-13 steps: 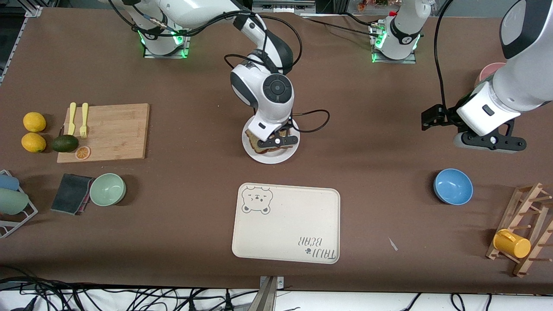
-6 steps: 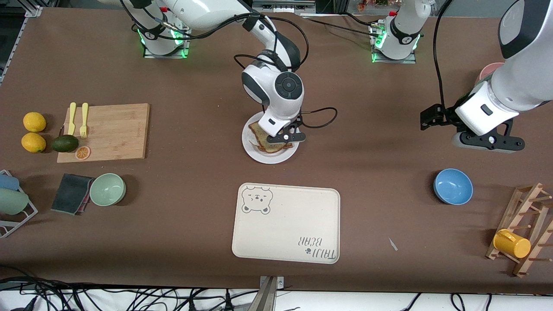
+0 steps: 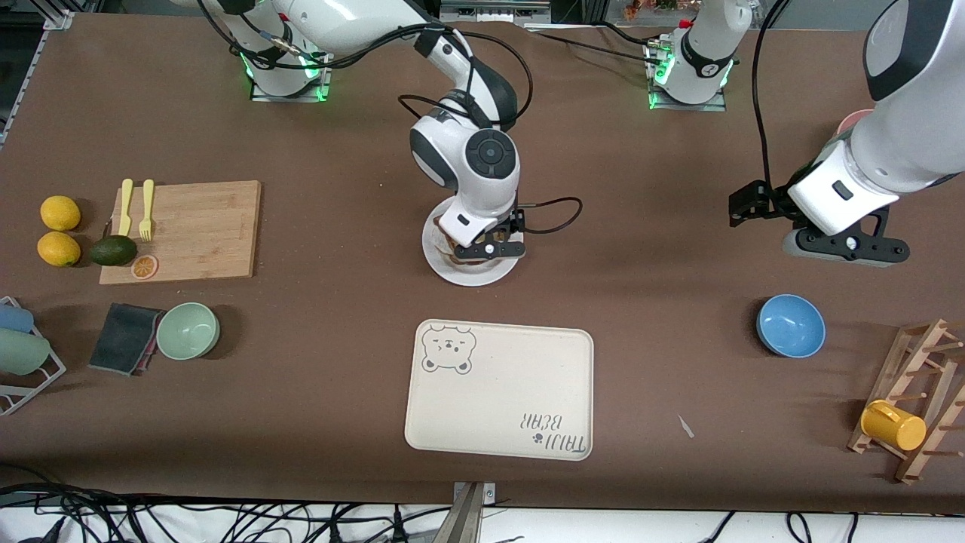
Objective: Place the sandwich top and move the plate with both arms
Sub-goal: 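Lower the bread onto the egg and open the right gripper, then raise the right gripper away while the left gripper reaches the plate rim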
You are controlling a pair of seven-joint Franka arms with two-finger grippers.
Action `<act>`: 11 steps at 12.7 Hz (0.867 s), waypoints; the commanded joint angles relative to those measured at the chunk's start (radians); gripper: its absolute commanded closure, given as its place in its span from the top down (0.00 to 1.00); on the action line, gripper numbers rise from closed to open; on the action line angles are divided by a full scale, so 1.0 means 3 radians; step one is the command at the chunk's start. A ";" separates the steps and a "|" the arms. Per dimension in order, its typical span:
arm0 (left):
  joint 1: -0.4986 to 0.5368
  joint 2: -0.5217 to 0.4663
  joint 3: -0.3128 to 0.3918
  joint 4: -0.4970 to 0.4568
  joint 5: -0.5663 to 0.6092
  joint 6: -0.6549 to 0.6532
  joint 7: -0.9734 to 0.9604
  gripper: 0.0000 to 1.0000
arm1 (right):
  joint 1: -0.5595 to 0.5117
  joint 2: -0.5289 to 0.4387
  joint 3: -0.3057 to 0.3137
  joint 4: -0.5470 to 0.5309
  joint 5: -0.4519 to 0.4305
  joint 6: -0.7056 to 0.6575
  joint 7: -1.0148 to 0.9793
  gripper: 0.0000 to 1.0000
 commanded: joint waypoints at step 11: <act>-0.0311 0.1144 -0.0276 -0.0020 -0.1239 0.0733 0.0124 1.00 | -0.1335 -0.1779 0.0005 -0.1361 0.0251 -0.0911 -0.1310 1.00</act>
